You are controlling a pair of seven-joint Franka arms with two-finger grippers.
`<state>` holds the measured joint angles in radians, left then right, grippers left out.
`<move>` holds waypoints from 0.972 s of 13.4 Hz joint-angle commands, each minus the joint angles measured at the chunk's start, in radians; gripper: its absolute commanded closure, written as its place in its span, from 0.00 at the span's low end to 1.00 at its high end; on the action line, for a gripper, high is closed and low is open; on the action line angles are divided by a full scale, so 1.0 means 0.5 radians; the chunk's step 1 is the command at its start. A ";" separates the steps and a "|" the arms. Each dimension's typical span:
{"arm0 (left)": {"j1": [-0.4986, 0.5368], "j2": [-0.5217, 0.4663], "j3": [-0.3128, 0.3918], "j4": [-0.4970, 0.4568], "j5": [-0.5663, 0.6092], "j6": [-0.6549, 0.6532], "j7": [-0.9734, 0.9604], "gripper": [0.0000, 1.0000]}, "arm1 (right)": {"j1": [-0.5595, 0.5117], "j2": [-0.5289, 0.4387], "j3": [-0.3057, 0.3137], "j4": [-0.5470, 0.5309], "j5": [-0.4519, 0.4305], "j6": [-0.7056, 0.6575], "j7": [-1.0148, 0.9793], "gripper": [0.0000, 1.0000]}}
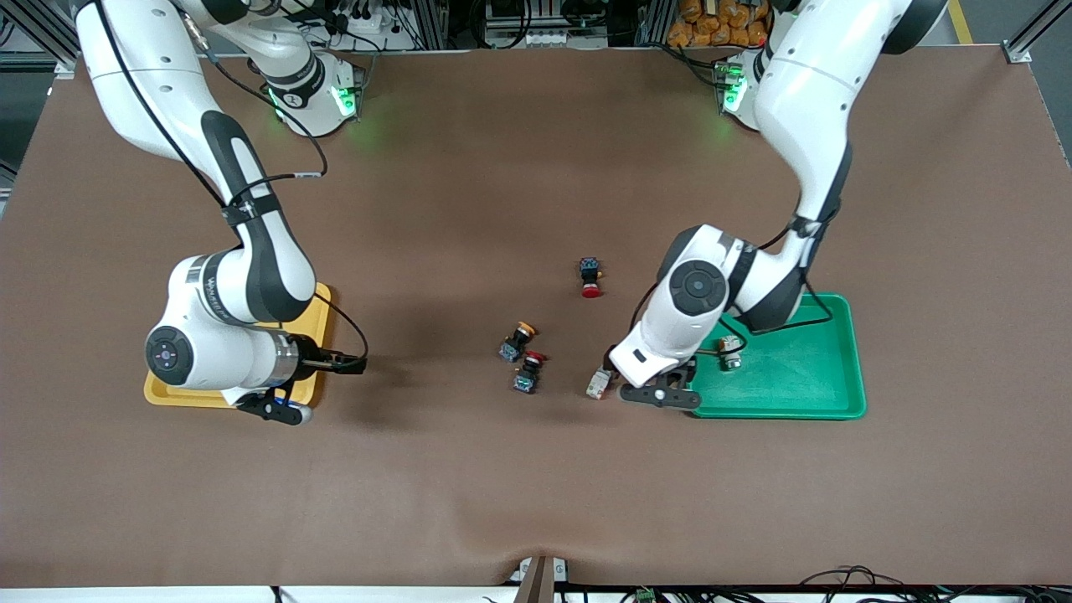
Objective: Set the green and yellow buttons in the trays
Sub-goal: 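Grasp the white button with the left gripper while the right gripper reaches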
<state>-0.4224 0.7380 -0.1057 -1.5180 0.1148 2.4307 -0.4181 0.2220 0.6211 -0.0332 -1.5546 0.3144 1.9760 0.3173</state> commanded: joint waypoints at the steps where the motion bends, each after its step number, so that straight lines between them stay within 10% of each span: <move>1: -0.030 0.131 0.009 0.054 0.104 0.234 0.075 0.00 | 0.120 0.003 -0.019 0.014 0.089 -0.003 0.236 0.00; 13: -0.152 0.196 0.009 -0.029 0.160 0.385 0.057 0.00 | 0.678 0.166 -0.019 0.038 0.344 0.465 1.252 0.00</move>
<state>-0.4940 0.8337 -0.1092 -1.5194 0.1755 2.6209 -0.3829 0.5169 0.6641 -0.0307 -1.5549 0.4666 2.1595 0.9105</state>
